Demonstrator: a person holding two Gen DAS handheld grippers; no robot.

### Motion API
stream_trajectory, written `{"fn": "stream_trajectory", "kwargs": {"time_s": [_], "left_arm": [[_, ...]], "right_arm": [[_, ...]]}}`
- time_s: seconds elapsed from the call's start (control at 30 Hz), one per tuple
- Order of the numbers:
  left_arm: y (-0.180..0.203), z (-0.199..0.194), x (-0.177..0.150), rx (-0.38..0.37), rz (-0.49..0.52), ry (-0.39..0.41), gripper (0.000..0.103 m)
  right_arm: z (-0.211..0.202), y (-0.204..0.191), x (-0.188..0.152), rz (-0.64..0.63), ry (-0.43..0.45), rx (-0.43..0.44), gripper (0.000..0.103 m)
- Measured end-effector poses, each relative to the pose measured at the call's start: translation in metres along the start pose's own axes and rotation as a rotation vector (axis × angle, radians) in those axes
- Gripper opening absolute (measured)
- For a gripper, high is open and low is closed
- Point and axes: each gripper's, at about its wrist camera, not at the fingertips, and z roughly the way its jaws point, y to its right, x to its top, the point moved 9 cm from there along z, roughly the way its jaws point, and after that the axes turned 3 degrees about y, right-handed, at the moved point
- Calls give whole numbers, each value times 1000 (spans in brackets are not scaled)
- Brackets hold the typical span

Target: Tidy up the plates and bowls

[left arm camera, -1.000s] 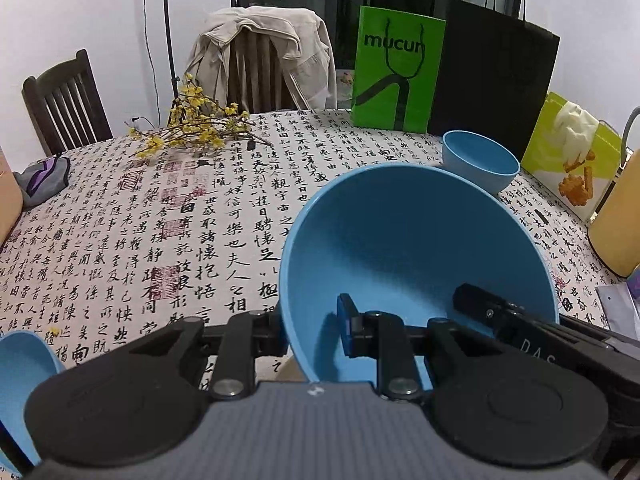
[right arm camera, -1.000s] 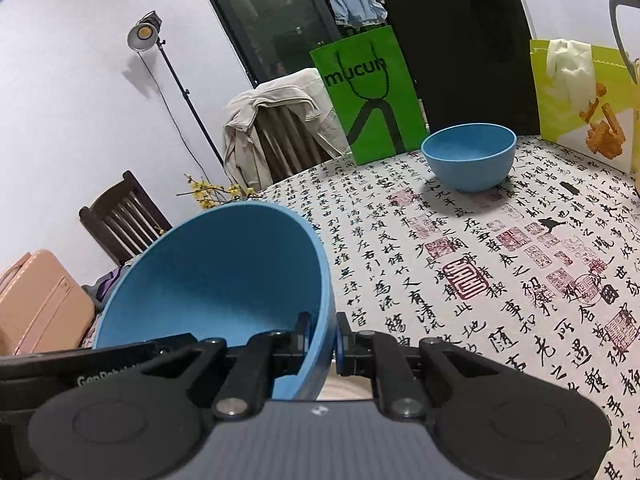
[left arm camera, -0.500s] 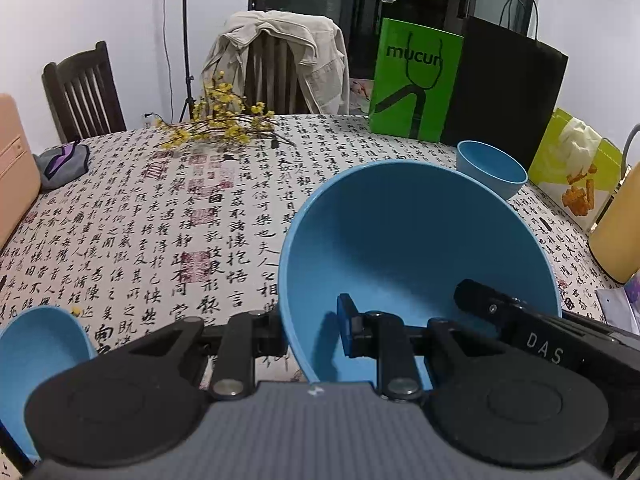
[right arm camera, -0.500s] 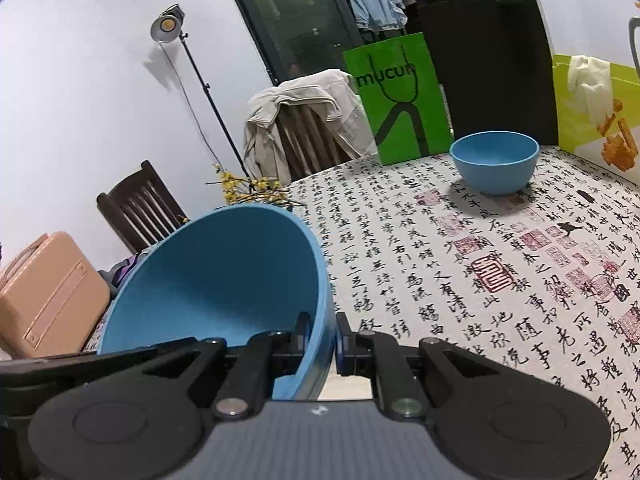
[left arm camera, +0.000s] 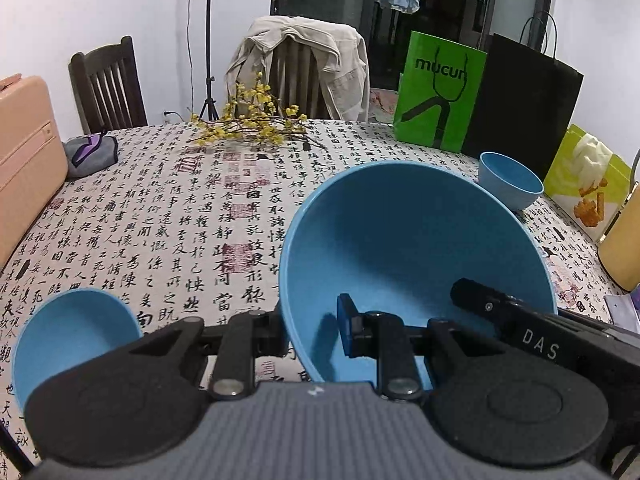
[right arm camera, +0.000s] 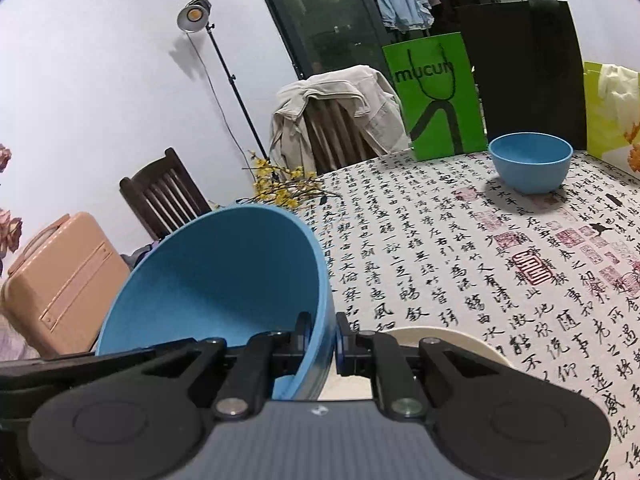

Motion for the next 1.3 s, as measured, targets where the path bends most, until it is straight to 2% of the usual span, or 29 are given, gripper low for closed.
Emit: {"fn": "stream_trajectory", "kwargs": {"time_s": [1.3], "left_arm": [[-74,-19,-1,10,-90,43,23]], "right_arm": [[28,-70,-14,-58,-37,84,12]]}}
